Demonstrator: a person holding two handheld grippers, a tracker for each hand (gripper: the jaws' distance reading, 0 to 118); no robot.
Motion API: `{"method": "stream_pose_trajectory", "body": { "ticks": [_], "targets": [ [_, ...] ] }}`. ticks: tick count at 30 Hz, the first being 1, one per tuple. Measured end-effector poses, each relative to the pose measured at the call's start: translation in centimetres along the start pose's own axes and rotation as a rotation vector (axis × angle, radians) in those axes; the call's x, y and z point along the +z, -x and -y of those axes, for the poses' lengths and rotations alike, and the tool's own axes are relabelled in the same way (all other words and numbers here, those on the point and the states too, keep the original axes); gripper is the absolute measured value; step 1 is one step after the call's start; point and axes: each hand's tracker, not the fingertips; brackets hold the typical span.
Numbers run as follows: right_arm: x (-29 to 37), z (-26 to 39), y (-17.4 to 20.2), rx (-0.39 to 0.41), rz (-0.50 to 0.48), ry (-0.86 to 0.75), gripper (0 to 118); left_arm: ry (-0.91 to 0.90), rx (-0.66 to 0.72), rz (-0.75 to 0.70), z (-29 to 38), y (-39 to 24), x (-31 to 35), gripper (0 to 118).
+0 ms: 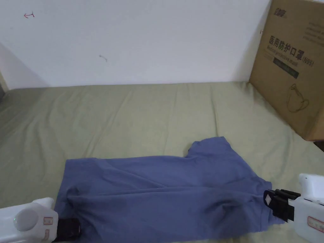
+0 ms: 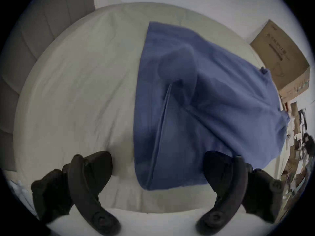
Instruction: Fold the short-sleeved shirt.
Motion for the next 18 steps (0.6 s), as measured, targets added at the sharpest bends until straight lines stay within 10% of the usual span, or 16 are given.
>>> {"method": "stream_pose_trajectory", "body": {
  "ticks": [2, 4, 5, 8, 11, 18],
  "targets": [
    [-0.7, -0.5, -0.9, 0.002, 0.017, 0.013, 1, -0.067, -0.073, -0.038, 0.3, -0.8, 1.5, 49],
    [-1.5, -0.9, -2.7, -0.021, -0.004, 0.024, 1, -0.136, -0.145, -0.021, 0.7, -1.7, 3.4, 35],
    [-2.1, -1.3, -3.8, -0.062, -0.004, 0.036, 1, -0.135, -0.157, 0.069, 1.1, -1.8, 4.6, 6],
    [-4.5, -2.2, -6.3, -0.177, 0.072, 0.116, 7, -0.193, -0.185, -0.006, 1.8, -2.1, 6.5, 6],
    [-8.6, -2.3, -8.5, -0.237, 0.047, 0.318, 96, -0.202, -0.125, 0.038, 2.3, -2.0, 8.2, 6],
    [-14.6, -0.5, -9.4, -0.075, 0.183, 0.513, 91, -0.147, -0.074, 0.051, 2.3, -1.2, 6.8, 6]
  ]
}}
